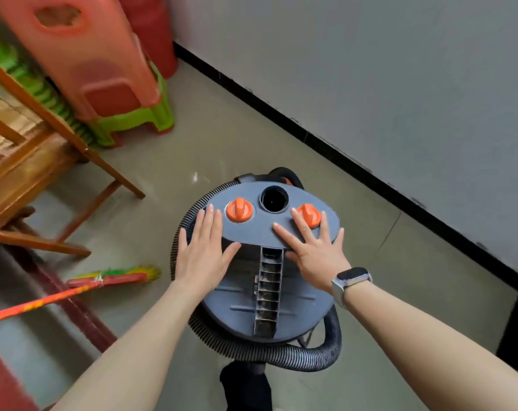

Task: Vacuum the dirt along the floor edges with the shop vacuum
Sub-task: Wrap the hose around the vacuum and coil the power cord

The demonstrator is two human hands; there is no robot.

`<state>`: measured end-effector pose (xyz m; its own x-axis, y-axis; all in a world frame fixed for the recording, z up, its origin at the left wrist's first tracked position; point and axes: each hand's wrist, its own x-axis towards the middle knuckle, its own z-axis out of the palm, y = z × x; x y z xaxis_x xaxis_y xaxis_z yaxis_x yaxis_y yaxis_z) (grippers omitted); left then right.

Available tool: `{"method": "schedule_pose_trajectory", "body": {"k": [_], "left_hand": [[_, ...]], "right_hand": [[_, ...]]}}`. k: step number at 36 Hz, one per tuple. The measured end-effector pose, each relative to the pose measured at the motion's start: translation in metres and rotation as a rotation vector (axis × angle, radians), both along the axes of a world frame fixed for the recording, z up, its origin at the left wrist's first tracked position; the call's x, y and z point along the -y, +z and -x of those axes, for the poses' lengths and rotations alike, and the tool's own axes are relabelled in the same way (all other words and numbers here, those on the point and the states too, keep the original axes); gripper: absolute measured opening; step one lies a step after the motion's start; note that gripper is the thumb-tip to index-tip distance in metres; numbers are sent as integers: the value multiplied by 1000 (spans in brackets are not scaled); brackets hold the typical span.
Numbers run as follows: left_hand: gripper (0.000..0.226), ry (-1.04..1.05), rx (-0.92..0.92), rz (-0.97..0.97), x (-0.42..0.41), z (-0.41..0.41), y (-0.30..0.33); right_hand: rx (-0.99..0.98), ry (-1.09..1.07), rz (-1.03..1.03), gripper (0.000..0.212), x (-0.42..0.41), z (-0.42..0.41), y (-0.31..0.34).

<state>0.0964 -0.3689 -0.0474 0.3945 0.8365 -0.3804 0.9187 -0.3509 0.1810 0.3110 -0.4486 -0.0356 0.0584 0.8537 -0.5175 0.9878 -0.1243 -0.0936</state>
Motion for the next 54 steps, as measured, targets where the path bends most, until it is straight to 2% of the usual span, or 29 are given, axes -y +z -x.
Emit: {"method": "schedule_pose_trajectory", "body": {"k": [6, 16, 25, 37, 54], "left_hand": [[81, 49, 24, -56, -49, -7, -5], [81, 217, 50, -87, -136, -21, -4], [85, 385, 32, -21, -225, -37, 2], [76, 609, 71, 15, -352, -46, 5], [77, 832, 140, 12, -439, -18, 2]], "right_hand": [[50, 96, -12, 64, -65, -17, 2], [77, 274, -45, 65, -195, -40, 2], [36, 399, -46, 61, -309, -52, 1], [3, 514, -61, 58, -464, -53, -3], [-33, 741, -26, 59, -610, -13, 5]]}}
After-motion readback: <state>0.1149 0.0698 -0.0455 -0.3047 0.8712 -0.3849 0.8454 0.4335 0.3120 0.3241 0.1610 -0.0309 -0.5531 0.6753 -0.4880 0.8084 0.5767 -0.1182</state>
